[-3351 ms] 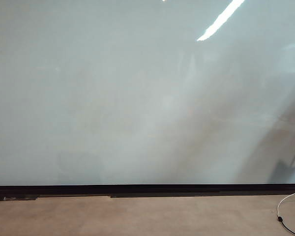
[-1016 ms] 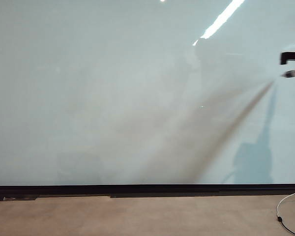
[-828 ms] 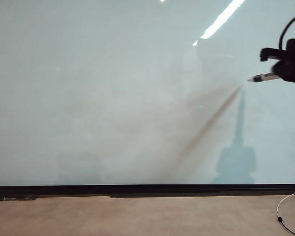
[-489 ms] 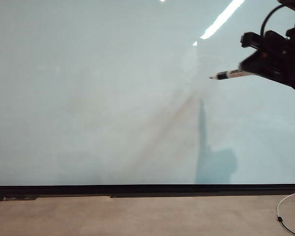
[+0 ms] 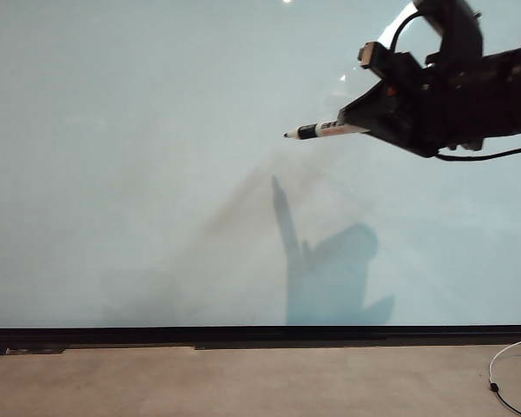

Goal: Pick up the pen on the shelf to the right of the whiteboard and draw a check mark.

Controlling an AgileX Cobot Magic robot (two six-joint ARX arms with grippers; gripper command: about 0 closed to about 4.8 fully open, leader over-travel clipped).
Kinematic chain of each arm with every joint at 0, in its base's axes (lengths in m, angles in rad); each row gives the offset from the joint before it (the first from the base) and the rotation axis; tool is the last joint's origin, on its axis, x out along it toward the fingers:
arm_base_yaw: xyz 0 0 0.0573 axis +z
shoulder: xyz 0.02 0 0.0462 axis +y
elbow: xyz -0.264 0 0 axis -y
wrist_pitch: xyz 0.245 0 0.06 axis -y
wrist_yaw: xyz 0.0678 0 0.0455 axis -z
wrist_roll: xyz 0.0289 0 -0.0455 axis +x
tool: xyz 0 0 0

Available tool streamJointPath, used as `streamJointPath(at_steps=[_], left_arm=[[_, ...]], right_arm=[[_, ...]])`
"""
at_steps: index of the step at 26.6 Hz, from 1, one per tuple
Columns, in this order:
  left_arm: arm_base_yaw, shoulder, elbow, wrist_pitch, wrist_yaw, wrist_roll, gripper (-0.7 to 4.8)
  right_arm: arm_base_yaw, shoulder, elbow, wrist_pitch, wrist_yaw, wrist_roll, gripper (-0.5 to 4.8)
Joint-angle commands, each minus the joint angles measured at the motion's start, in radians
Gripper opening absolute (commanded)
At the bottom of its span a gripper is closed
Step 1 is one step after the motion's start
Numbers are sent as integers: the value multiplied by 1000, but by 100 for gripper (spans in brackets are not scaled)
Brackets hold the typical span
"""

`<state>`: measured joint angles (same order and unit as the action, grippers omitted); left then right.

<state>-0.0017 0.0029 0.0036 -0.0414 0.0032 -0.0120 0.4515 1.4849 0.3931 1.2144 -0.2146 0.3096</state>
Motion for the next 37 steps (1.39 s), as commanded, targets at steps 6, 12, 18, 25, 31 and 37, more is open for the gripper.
streamJointPath(at_steps=[6,12,18,25,31,37], left_arm=[[0,0,3,13,0,4,-4],[0,0,3,12,0,4,-4],[0,0,3,13,0,4,-5],[0,0,3,13,0,4,-4],[0,0,3,13,0,4,-5],[0,0,3,13,0,4,-4]], right_arm=[[7,93,67,40,-26,5,-6],[52,186,91,194,32,40,-6],[118,210,94,200,177,77,-6],[124,211,97,194,219,71,-6],[122,211,97,184,240,63,-6],[122,211,97,179,267,62,-6]])
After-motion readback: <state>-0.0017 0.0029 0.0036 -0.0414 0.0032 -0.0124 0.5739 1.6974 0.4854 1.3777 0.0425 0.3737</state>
